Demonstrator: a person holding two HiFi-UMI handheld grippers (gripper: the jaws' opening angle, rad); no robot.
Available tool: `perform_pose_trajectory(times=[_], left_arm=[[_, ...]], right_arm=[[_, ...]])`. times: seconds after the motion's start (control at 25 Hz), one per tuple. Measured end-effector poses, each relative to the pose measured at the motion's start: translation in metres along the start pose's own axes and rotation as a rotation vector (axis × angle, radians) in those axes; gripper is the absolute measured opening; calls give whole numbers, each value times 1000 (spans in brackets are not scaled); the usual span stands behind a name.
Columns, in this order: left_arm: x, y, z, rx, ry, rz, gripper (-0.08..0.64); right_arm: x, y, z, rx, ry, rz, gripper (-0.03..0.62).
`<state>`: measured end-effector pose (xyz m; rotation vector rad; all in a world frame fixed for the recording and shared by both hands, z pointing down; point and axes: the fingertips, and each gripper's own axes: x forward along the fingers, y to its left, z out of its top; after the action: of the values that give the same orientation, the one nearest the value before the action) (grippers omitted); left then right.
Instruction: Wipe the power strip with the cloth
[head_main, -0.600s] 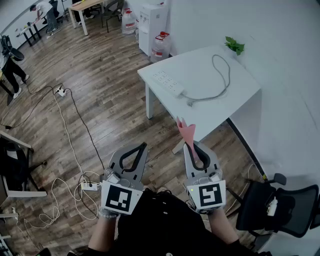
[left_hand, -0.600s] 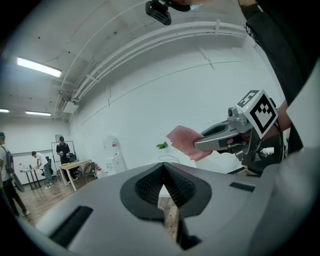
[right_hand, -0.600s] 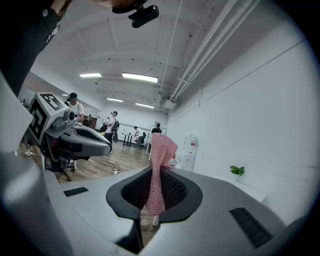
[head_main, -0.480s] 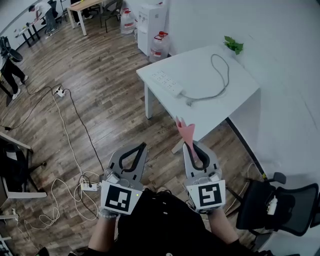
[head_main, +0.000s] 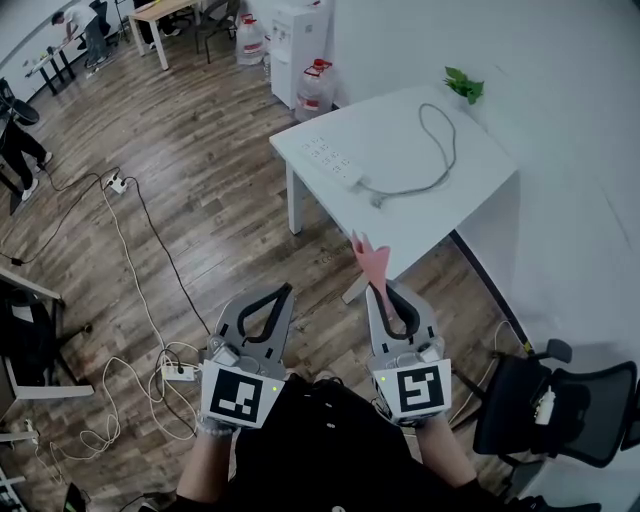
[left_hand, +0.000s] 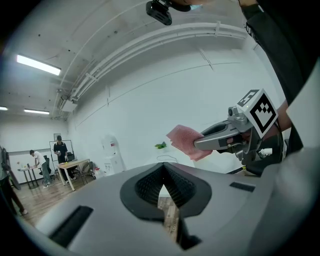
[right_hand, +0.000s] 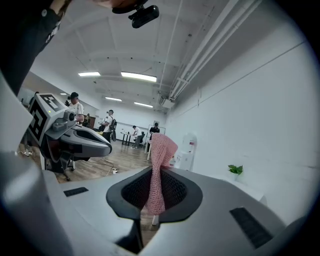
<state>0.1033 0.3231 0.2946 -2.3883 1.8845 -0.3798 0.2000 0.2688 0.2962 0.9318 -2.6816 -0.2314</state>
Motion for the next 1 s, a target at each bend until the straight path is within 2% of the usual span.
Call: perform_pose_trajectory(times=[0.24,0.4,1.0], left_arm=[[-3,3,-1,-2,1,4,11],[-9,7,-4,-4,5,-2,11],[-42,24,-17,15,-18,-20,11]], right_arm=[[2,4,1,17,-3,3,55],[4,5,5,29,-40,-22,55],[3,36,10,26,-47,-73,55]])
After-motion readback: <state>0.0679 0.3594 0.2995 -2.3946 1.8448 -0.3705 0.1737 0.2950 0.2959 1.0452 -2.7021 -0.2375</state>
